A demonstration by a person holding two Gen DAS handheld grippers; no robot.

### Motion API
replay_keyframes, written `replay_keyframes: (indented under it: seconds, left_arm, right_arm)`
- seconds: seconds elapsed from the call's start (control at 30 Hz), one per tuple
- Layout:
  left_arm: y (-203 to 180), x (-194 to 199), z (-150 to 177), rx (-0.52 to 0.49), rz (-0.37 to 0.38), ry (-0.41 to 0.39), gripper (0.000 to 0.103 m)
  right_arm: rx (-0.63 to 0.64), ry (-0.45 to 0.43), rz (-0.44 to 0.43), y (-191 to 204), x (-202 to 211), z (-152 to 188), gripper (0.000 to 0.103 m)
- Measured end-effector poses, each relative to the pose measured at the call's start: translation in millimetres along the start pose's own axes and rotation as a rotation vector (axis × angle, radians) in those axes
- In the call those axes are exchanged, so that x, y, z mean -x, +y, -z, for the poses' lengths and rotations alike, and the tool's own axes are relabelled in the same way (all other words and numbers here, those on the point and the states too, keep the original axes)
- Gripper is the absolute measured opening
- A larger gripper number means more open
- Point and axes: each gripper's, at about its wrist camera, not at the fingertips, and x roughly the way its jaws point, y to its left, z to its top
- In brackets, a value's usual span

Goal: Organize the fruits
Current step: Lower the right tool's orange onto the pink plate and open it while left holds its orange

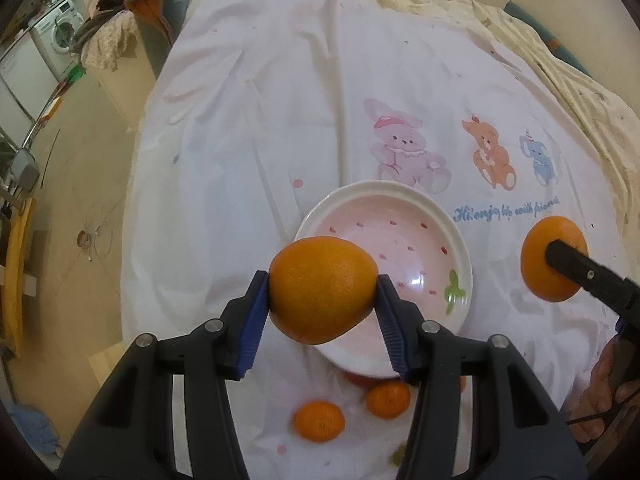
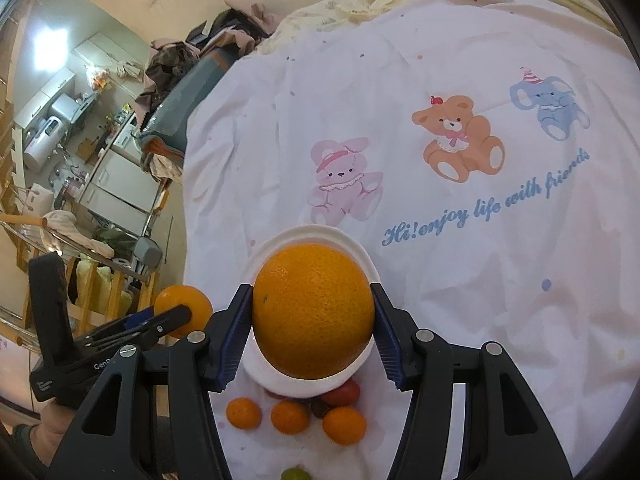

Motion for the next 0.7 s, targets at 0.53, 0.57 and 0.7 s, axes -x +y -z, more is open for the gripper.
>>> replay_keyframes:
  seconds: [0.53,0.57,0.7]
  left_arm:
    - [-1.6,-39.4,-21.0,0.006,0.026,0.017,0.048]
    - [0.5,-41.3,-21.3,0.012,0.031,0.021,0.048]
    - [9.0,-50.1,-19.7,0.043,0.008,0.043,0.049]
  right_arm:
    - [-0.004,0.227,-0.048,-10.5,-124.3,-18.7,0.059]
    - [-0.002,0.237,-0.053,-9.5,-129.4,-18.9,0.059]
    - [0.018,0.286,-0.074,-7.4,-147.8,-16.1,0.059]
